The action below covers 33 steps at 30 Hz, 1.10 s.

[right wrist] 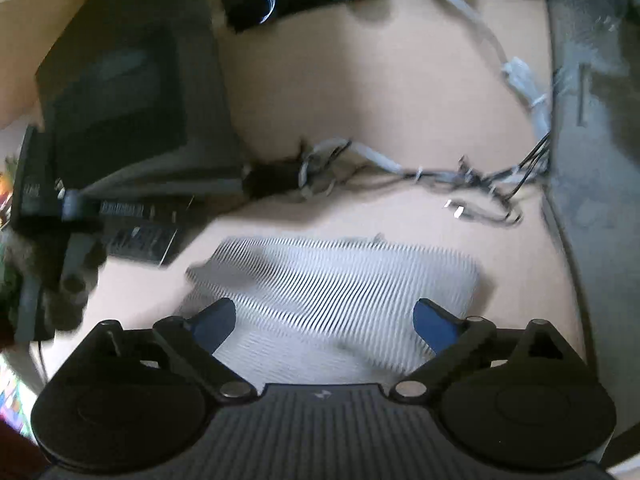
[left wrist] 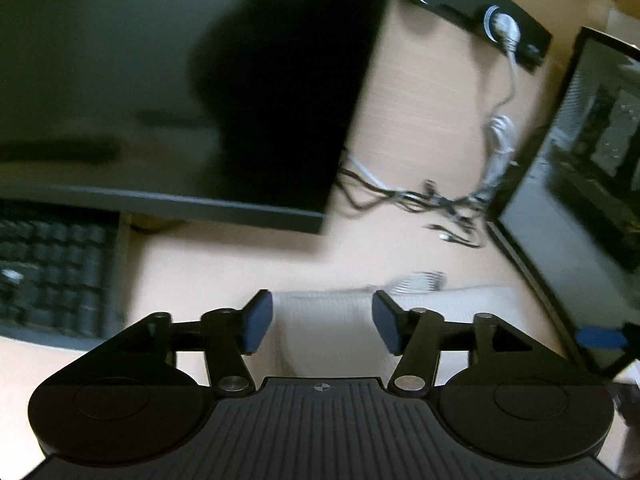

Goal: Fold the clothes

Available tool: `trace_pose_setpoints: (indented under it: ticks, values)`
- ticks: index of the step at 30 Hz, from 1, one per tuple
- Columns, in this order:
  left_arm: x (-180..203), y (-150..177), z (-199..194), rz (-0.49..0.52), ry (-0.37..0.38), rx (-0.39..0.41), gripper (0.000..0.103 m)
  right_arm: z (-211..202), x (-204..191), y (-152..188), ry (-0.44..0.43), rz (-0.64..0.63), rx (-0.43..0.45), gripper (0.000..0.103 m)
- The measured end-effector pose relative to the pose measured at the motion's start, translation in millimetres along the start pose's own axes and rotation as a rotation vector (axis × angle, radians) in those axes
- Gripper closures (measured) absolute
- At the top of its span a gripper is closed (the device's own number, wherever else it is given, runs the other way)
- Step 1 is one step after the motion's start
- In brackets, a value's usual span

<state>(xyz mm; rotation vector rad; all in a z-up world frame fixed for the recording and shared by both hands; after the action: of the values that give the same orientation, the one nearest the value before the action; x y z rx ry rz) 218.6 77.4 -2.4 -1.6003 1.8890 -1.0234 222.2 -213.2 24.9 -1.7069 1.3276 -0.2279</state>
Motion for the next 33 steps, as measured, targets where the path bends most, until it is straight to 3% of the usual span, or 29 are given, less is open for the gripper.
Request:
trace_pose_setpoints:
  ticks: [2,4,6,12,13,16,19,25,26,30,33]
  values:
    - [10.6,4.8,15.9,0.008,0.027,-0.023,0.036,12.4,8.2,-6.6,0.041,0.046,0.040,0.018]
    - [15.1,12.3,31.7,-0.001,0.046,-0.065,0.036,29.9,17.8,-10.3,0.078,0.098,0.053,0.049]
    - [13.4,21.4,44.8,-0.022,0.047,-0.109,0.036,55.5,29.0,-5.8,0.106,0.155,-0.007,0.060]
    - [11.7,29.2,33.6,0.005,0.042,-0.115,0.035,79.6,36.1,-2.6,0.158,0.121,-0.129,0.060]
    - [12.5,30.2,28.8,0.008,0.042,-0.112,0.032,79.2,33.0,-9.1,0.135,0.121,-0.127,0.060]
    - [18.0,32.2,26.6,0.031,0.045,-0.105,0.028,89.6,27.8,-38.4,-0.043,0.229,-0.146,0.060]
    - [17.3,34.1,23.5,0.023,0.048,-0.098,0.026,127.0,18.2,-56.1,-0.183,0.337,-0.215,0.055]
    - [14.7,37.3,18.9,-0.002,0.059,-0.085,0.023,198.7,0.2,-48.7,-0.165,0.411,-0.439,0.051]
    - [14.1,37.7,18.4,-0.007,0.062,-0.083,0.022,202.9,-0.7,-51.5,-0.201,0.446,-0.430,0.051]
    - [13.4,40.3,17.3,-0.009,0.062,-0.085,0.018,189.6,11.4,-88.4,-0.308,0.604,-0.223,0.052]
    - [13.8,40.6,18.5,-0.004,0.068,-0.089,0.015,160.1,17.1,-111.1,-0.220,0.469,-0.095,0.052]
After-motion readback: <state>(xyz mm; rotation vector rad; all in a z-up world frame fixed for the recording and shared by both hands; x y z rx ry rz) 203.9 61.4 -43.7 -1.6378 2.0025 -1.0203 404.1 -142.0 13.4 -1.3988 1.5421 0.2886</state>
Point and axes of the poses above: each gripper's, at about its wrist camera, not at the fingertips, and z roughly the way its jaws point, x to its right, y to its underside, the point moved 3 cm from there along z, roughly the way its jaws point, and after that the axes turned 12 degrees about z, right-handed, at the moved point
